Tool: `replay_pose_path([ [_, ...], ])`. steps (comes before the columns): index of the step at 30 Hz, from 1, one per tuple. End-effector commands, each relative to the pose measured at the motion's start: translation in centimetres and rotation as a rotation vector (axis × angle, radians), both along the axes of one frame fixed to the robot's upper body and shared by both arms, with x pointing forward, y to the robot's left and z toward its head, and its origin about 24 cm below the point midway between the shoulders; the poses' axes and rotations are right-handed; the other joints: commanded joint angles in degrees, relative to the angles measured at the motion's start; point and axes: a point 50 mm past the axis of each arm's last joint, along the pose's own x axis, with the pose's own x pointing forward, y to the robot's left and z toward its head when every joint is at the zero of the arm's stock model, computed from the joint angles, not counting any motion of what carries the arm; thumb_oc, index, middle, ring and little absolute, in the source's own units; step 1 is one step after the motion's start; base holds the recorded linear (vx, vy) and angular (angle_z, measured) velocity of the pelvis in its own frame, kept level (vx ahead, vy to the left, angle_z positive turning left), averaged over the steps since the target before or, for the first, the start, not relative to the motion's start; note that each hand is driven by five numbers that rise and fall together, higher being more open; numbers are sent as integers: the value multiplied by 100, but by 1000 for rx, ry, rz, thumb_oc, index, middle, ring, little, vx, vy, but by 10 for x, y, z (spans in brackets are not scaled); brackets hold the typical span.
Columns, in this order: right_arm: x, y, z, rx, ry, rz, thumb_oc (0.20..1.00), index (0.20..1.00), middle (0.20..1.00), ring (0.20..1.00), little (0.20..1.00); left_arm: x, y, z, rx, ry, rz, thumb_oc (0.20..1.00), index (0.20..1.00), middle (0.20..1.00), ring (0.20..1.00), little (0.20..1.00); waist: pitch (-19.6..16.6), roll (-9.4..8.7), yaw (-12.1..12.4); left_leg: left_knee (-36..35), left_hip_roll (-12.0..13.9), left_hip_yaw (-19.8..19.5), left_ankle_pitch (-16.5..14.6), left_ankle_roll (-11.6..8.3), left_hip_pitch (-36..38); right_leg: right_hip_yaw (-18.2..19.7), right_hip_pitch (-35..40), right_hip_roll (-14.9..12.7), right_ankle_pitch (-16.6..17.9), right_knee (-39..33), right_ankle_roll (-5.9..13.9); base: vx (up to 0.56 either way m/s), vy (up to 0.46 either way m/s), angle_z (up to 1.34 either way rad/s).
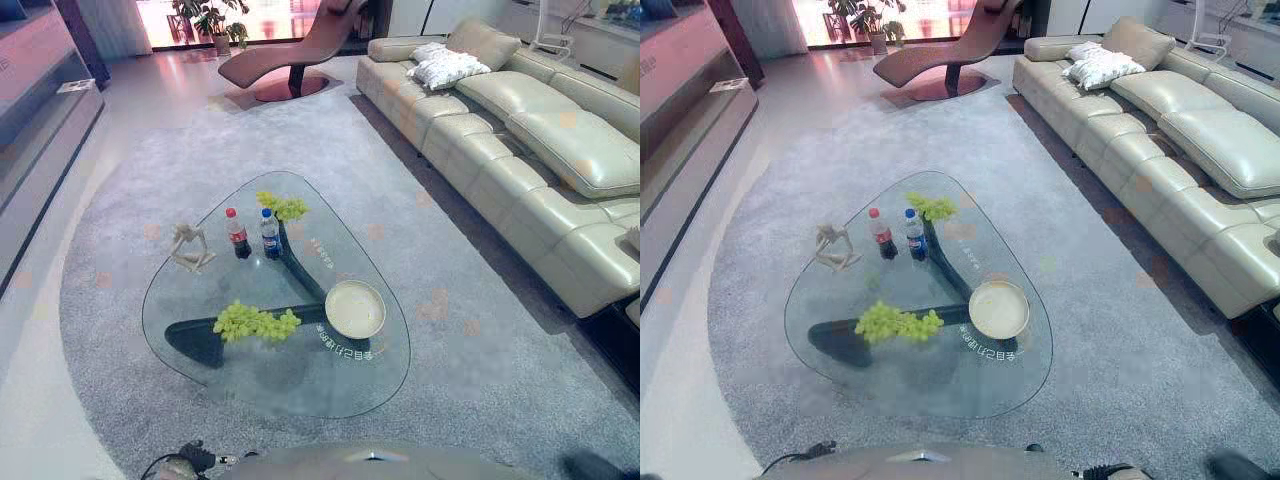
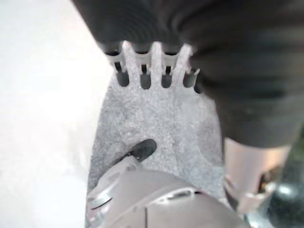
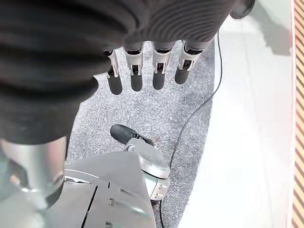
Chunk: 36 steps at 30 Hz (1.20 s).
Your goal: Pick up fruits into the plate
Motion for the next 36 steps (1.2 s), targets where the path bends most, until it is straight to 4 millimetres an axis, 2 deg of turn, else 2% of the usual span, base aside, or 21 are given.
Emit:
replay_pose_path([
  [1, 25, 1, 3, -10, 1, 56, 1000, 1000, 1000, 1000, 1000, 21, 12, 6, 29, -39, 30, 1000, 1000, 1000, 1000, 1000, 245, -64, 8, 109, -105, -99, -427, 226, 37, -249, 238, -53, -265, 146, 6, 39, -59, -4],
  [15, 23, 1, 3, -7, 5, 44, 1000, 1000, 1000, 1000, 1000, 19, 13, 6, 57, -38, 23, 1000, 1000, 1000, 1000, 1000, 263, -58, -2, 118, -113, -106, -427, 234, 22, -228, 223, -52, -256, 147, 6, 0, 0, 0],
  [22, 25, -1, 3, -10, -7, 31, 1000, 1000, 1000, 1000, 1000, 36, 14, 12, 104, -156, -34, 1000, 1000, 1000, 1000, 1000, 350, -35, -36, 148, -153, -89, -437, 259, -18, -171, 157, -28, -279, 206, -9, 5, -2, 0],
  [25, 26, -3, 4, -17, -7, 34, 1000, 1000, 1000, 1000, 1000, 53, 15, 19, 153, -260, -67, 1000, 1000, 1000, 1000, 1000, 388, -19, -76, 131, -158, -64, -429, 265, -31, -147, 127, -16, -277, 201, -11, 13, 4, 0],
  [27, 27, -9, 6, -34, -7, 45, 1000, 1000, 1000, 1000, 1000, 81, 21, 35, 277, -407, -176, 1000, 1000, 1000, 1000, 1000, 439, 5, -111, 134, -159, -31, -417, 258, -63, -116, 82, -10, -277, 212, -3, 18, 8, 0],
  [28, 27, -10, 7, -35, -8, 46, 1000, 1000, 1000, 1000, 1000, 84, 21, 36, 284, -415, -188, 1000, 1000, 1000, 1000, 1000, 448, 7, -112, 139, -157, -25, -414, 256, -74, -112, 68, -11, -277, 219, -3, 0, 0, 0],
  [30, 36, -15, 10, -48, -33, 54, 1000, 1000, 1000, 1000, 1000, 117, 23, 56, 419, -532, -340, 1000, 1000, 1000, 1000, 1000, 563, 42, -152, 172, -144, 1, -369, 247, -220, -56, -111, -10, -267, 291, -3, -123, 17, -2],
  [33, 45, -19, 13, -61, -59, 59, 1000, 1000, 1000, 1000, 1000, 146, 21, 76, 538, -616, -523, 1000, 1000, 1000, 1000, 1000, 672, 90, -196, 164, -158, 18, -339, 257, -337, -1, -259, 5, -247, 317, -11, -97, 39, -7],
  [34, 50, -22, 15, -69, -76, 68, 1000, 1000, 1000, 1000, 1000, 164, 23, 92, 613, -671, -633, 1000, 1000, 1000, 1000, 1000, 742, 122, -236, 149, -181, 11, -320, 266, -381, 58, -325, 16, -224, 318, -5, -82, 65, -14],
  [36, 55, -28, 18, -84, -100, 75, 1000, 1000, 1000, 1000, 1000, 184, 27, 113, 710, -725, -716, 1000, 1000, 1000, 1000, 1000, 828, 161, -294, 128, -232, -16, -310, 282, -463, 125, -418, 20, -194, 306, 10, -93, 67, -20],
])
